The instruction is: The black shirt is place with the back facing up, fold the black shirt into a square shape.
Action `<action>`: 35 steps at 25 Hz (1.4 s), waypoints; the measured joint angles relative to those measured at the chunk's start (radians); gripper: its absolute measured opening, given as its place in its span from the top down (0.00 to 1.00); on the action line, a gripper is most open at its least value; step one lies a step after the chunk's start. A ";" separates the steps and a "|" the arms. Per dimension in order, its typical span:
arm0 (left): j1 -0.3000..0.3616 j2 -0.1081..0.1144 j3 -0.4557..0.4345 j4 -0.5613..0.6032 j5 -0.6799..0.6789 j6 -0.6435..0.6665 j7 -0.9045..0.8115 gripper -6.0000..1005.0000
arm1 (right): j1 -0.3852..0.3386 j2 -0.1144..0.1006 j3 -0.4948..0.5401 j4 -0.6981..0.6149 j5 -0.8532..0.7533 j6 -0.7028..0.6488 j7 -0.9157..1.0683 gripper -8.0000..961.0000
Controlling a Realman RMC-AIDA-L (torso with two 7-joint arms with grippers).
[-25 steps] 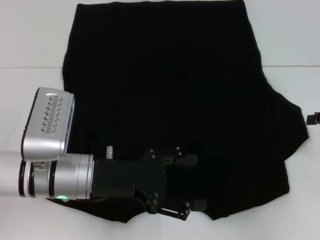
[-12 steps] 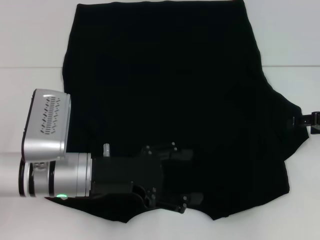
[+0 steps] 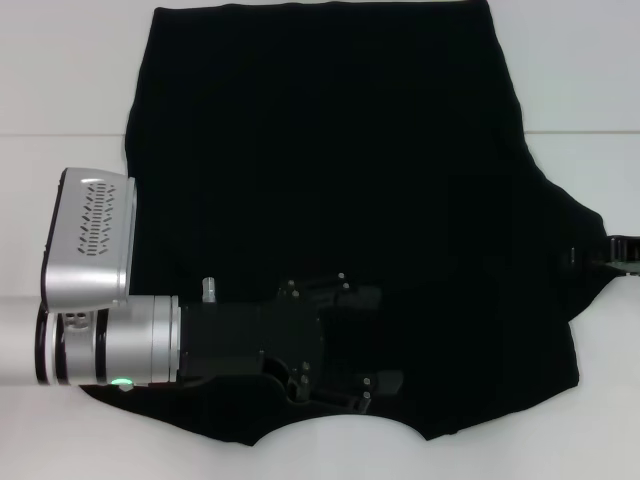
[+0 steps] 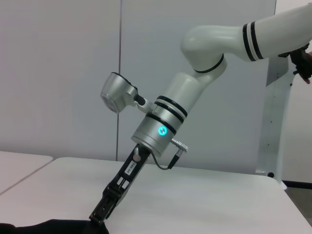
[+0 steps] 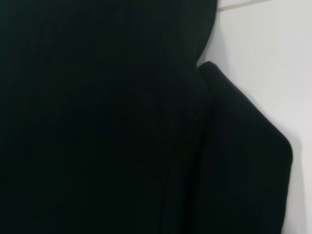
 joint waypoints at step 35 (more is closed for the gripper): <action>0.008 -0.002 -0.017 0.002 -0.006 0.009 -0.021 0.09 | -0.088 0.011 -0.003 -0.075 0.014 0.040 -0.012 0.98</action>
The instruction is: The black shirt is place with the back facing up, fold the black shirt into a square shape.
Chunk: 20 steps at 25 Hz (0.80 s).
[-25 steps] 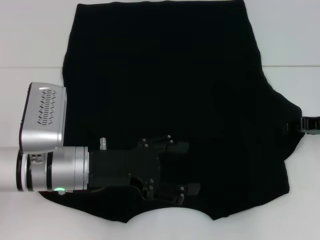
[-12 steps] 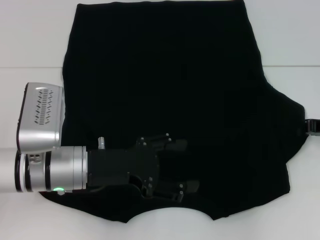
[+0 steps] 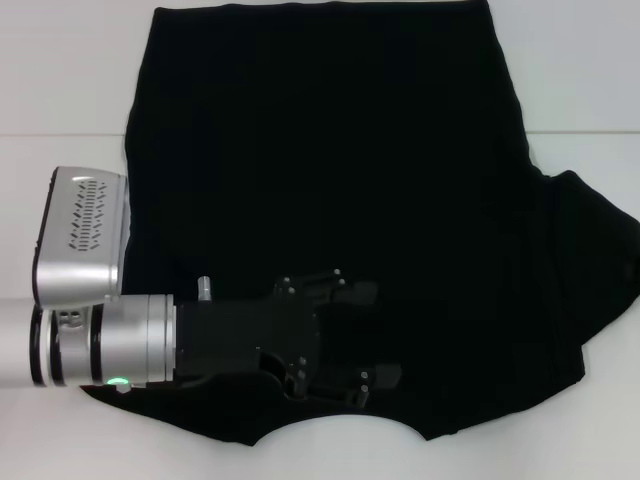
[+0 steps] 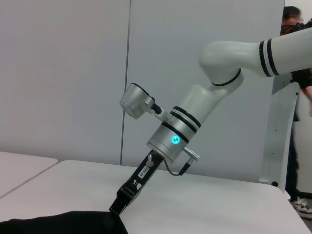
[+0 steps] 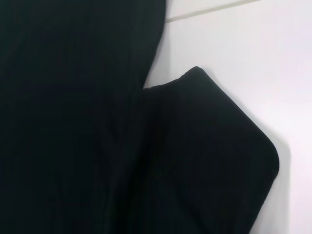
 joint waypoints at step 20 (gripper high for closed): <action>0.001 0.000 0.000 -0.001 0.000 -0.009 -0.002 0.09 | -0.031 0.003 0.112 -0.048 0.015 -0.011 -0.081 0.98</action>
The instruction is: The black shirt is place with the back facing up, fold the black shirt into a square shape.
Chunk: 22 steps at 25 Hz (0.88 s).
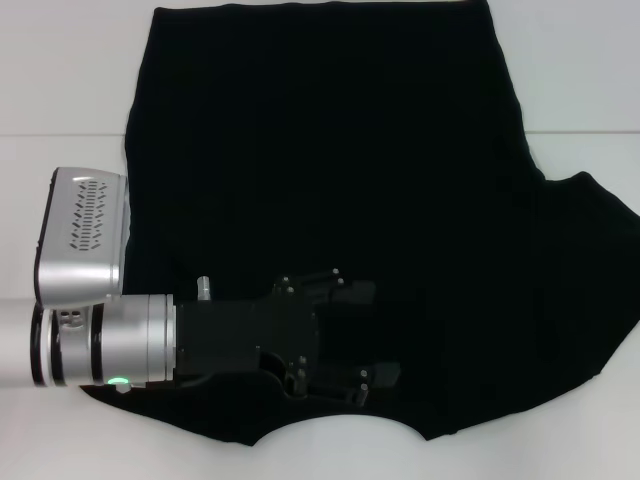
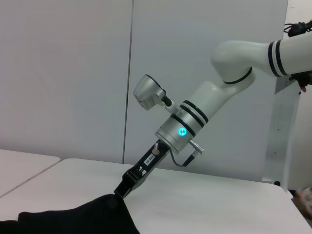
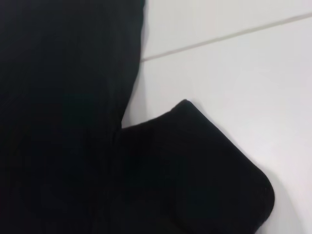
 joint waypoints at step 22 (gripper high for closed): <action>-0.001 0.003 -0.010 0.005 0.004 -0.003 -0.013 0.10 | 0.171 0.028 -0.186 0.084 0.118 -0.147 -0.127 0.97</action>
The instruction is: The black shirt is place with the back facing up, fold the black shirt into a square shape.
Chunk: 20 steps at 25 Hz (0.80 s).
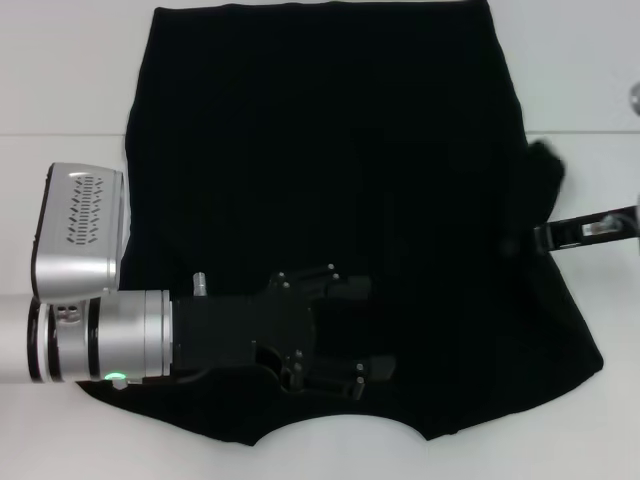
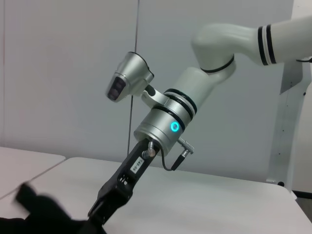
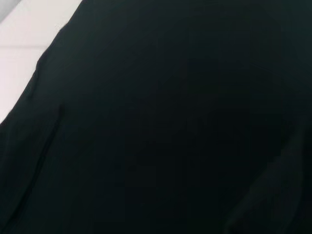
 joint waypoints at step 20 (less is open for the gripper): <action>0.002 0.004 -0.056 0.004 0.004 -0.022 -0.037 0.10 | 0.036 0.011 -0.051 -0.032 0.074 -0.038 0.016 0.72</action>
